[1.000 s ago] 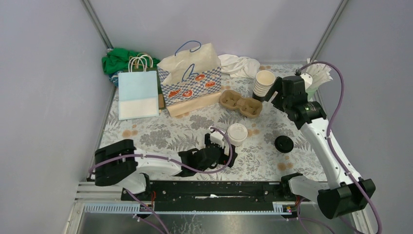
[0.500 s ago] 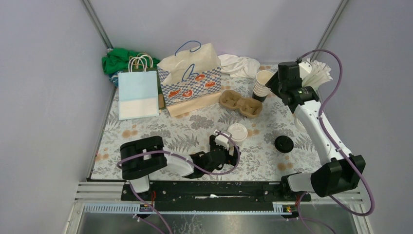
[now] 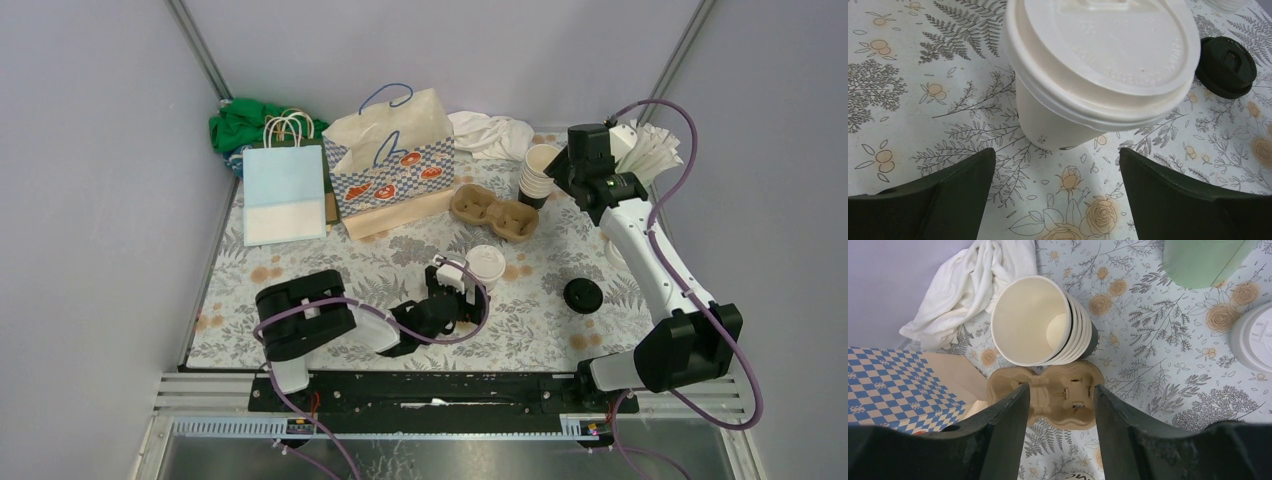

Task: Pack the takeout coffee
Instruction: Move the coffee cup to the center of the board.

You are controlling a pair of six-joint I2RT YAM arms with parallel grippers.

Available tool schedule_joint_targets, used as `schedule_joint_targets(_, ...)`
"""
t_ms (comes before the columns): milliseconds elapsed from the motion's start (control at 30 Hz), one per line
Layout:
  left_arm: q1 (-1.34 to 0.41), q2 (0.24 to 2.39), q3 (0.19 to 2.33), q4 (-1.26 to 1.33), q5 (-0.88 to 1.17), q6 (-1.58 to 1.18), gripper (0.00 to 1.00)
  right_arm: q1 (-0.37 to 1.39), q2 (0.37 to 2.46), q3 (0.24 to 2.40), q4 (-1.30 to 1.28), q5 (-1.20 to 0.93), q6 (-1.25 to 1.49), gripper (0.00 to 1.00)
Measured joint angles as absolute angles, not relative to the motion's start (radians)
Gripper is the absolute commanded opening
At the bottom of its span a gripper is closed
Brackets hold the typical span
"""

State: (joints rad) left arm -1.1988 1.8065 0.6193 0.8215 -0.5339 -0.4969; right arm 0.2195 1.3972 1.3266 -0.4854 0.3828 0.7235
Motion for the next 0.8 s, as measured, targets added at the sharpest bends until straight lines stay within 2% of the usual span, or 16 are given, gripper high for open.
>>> schedule_joint_targets(267,-1.201,1.837,0.627,0.833,-0.525,-0.505,0.99,0.211,1.399,1.327,-0.467,0.383,0.723,0.57)
schedule_joint_targets(533,-1.183,1.923,0.732,0.833,-0.536,-0.521,0.97,0.200,1.409,1.327,-0.453,0.383,0.724,0.55)
schedule_joint_targets(800,-1.090,1.927,0.745,0.822,-0.566,-0.526,0.96,0.198,1.416,1.327,-0.434,0.385,0.723,0.52)
